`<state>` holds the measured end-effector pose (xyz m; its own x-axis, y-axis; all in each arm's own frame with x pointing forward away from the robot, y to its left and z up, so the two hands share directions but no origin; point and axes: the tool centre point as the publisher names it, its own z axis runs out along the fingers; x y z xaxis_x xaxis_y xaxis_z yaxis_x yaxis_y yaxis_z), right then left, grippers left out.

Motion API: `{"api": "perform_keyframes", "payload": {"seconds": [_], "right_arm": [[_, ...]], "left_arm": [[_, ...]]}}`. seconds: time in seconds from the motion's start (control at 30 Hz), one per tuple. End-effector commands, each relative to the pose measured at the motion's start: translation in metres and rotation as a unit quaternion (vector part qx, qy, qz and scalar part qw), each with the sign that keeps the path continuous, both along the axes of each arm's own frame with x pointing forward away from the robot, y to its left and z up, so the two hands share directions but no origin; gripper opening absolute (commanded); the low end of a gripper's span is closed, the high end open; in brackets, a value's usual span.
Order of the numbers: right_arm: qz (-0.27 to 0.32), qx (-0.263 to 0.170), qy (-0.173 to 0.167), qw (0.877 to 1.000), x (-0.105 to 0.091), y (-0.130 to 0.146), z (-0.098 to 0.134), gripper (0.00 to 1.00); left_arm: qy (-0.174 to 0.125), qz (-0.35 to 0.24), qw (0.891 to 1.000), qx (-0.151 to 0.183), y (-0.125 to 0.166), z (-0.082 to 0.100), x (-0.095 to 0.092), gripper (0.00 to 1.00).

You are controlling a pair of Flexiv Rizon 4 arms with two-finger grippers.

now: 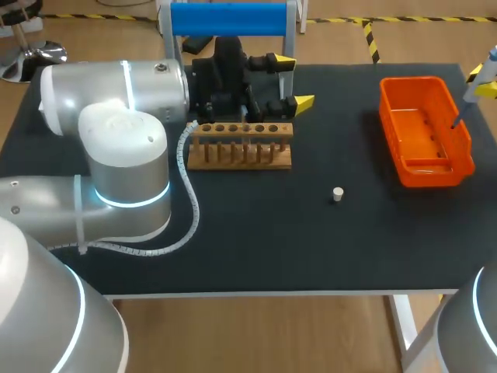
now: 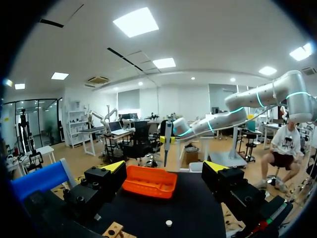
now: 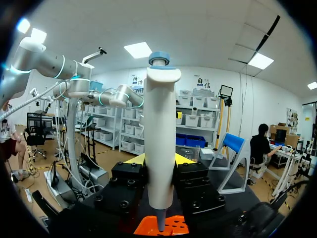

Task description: Invert the test tube, pick up the pipette, mount the tip to pipette, aspirate from beaker and dispense into the tube, eject the tip, return the pipette, and cap with the stopper.

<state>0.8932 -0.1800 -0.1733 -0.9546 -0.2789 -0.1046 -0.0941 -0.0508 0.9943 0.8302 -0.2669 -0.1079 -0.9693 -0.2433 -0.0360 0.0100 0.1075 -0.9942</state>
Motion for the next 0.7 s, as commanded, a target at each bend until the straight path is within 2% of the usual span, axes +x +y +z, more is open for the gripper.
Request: {"api": "perform_keyframes", "payload": {"seconds": [0.03, 0.2, 0.23, 0.4, 0.57, 0.7], "right_arm": [[0.0, -0.002, -0.001, 1.0, -0.001, 0.0, 0.001, 0.0], [0.0, -0.002, -0.001, 1.0, -0.001, 0.0, 0.001, 0.0], [-0.004, -0.013, -0.009, 1.0, -0.002, 0.005, 0.002, 0.0], [-0.009, -0.012, -0.015, 1.0, -0.011, 0.032, 0.012, 0.0], [-0.025, -0.044, -0.022, 0.998, -0.013, 0.065, 0.02, 0.0], [-0.033, -0.056, -0.01, 0.998, -0.011, 0.095, 0.02, 0.0]], "left_arm": [[0.0, -0.001, 1.0, 0.0, 0.0, 0.0, 0.0, 1.0], [0.0, -0.001, 1.0, 0.0, 0.0, 0.0, 0.0, 1.0], [0.0, -0.001, 1.0, 0.0, 0.0, 0.0, 0.0, 1.0], [0.0, -0.001, 1.0, 0.0, 0.0, 0.0, 0.0, 1.0], [0.0, -0.001, 1.0, 0.0, 0.0, 0.0, 0.0, 1.0], [0.0, -0.001, 1.0, 0.0, 0.0, 0.0, 0.0, 1.0]]}}
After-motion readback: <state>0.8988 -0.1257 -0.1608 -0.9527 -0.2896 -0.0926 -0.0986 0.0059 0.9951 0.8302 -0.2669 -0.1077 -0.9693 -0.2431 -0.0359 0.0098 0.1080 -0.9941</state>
